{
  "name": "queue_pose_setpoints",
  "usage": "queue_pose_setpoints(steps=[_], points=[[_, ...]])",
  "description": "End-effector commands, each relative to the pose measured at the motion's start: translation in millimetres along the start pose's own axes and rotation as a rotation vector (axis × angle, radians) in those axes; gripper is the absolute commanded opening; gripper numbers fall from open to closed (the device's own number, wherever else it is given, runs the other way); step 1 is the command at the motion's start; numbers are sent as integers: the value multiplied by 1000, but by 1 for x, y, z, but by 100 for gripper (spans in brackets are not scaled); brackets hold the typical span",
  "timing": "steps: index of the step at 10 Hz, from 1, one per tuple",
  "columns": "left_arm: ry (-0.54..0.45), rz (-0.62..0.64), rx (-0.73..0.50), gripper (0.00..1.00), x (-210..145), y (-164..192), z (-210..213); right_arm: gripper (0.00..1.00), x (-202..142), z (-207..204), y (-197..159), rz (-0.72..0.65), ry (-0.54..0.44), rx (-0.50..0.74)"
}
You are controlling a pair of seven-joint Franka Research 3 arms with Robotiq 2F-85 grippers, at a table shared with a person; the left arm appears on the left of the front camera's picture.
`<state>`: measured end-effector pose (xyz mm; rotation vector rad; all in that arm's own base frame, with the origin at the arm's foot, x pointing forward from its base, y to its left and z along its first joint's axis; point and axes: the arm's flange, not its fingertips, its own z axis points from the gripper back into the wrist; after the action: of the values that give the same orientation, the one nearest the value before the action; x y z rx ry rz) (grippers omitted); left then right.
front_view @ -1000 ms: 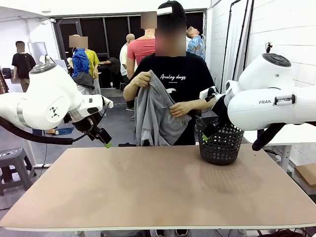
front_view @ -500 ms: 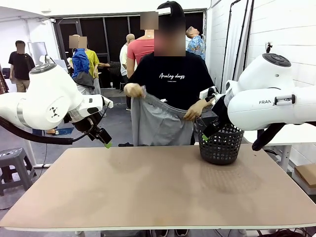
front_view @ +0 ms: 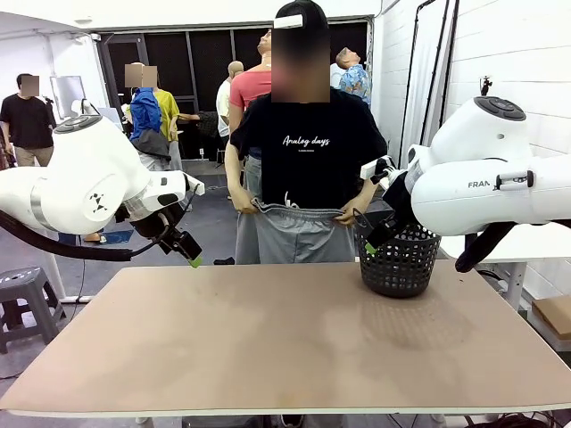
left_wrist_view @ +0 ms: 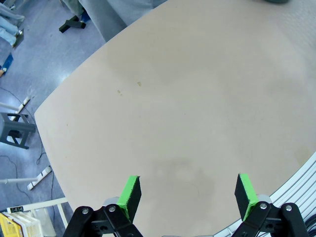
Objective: Fold the training pants.
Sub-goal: Grab both ends of the Training pants handed by a person.
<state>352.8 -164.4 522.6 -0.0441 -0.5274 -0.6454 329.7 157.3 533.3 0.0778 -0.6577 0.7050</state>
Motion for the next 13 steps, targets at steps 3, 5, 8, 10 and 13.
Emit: queue_pose_setpoints(steps=[3, 5, 8, 10, 13], points=[[1, 2, -1, 100, 2, 1, 0, 100, 0, 0, 0, 0, -1, 3], [1, 2, -1, 100, 2, 1, 0, 100, 0, 0, 0, 0, -1, 3], [1, 2, -1, 100, 2, 1, 0, 100, 0, 0, 0, 0, -1, 3], [1, 2, -1, 100, 2, 1, 0, 100, 0, 0, 0, 0, -1, 3], [1, 2, -1, 100, 2, 1, 0, 100, 0, 0, 0, 0, -1, 3]])
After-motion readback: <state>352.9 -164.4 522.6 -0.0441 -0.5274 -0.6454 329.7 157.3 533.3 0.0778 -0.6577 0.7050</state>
